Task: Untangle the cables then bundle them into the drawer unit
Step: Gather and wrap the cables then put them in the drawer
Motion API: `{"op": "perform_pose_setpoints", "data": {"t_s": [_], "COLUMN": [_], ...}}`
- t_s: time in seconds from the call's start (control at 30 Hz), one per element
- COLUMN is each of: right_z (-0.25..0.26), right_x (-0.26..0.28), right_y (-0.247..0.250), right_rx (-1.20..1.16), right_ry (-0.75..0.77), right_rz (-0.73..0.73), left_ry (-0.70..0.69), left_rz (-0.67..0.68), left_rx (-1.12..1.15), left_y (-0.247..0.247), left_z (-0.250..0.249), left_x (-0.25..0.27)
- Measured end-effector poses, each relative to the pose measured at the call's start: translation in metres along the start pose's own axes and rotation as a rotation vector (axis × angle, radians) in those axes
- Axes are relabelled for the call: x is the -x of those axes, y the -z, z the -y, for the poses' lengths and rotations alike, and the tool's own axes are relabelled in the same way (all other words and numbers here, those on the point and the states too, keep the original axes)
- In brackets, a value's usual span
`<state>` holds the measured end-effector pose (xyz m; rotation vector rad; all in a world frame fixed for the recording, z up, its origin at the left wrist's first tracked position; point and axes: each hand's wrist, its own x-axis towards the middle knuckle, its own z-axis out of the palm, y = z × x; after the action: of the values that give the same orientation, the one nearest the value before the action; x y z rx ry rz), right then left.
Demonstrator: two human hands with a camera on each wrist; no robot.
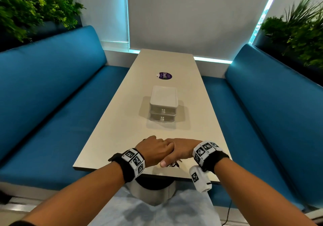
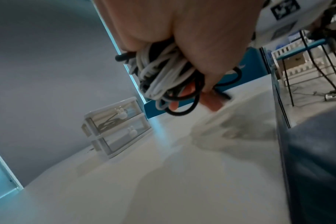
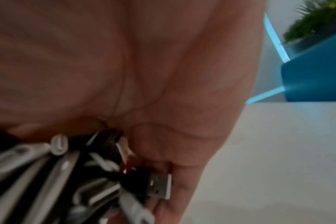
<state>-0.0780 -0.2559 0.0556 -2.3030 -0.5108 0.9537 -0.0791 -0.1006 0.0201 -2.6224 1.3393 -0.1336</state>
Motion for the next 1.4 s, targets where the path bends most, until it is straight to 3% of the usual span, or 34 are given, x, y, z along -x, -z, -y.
{"op": "perform_pose_setpoints", "data": {"t_s": [0.2, 0.37, 0.53, 0.63, 0.83, 1.0, 1.23, 1.4], "right_z": [-0.005, -0.006, -0.001, -0.002, -0.008, -0.014, -0.013, -0.004], "right_x": [-0.01, -0.013, -0.011, -0.009, -0.009, -0.005, -0.006, -0.001], "right_y": [-0.009, -0.011, -0.011, -0.012, -0.013, -0.012, -0.013, -0.002], "right_rx": [0.048, 0.144, 0.322, 0.427, 0.606, 0.643, 0.624, 0.365], "right_ry": [-0.158, -0.221, -0.138, -0.09, 0.047, 0.047, 0.017, -0.112], "right_rz": [-0.15, -0.302, -0.46, -0.533, -0.619, -0.624, -0.586, -0.237], "left_ry": [0.001, 0.299, 0.435, 0.499, 0.505, 0.472, 0.496, 0.375], "left_rz": [0.043, 0.008, 0.106, 0.209, 0.318, 0.335, 0.238, 0.215], "left_rx": [-0.007, 0.211, 0.236, 0.404, 0.848, 0.967, 0.853, 0.272], "left_y": [-0.007, 0.002, 0.016, 0.021, 0.022, 0.015, 0.004, 0.003], "left_z": [0.006, 0.004, 0.012, 0.022, 0.032, 0.036, 0.027, 0.027], "left_x": [0.001, -0.001, -0.005, -0.006, -0.006, -0.007, -0.005, -0.003]}}
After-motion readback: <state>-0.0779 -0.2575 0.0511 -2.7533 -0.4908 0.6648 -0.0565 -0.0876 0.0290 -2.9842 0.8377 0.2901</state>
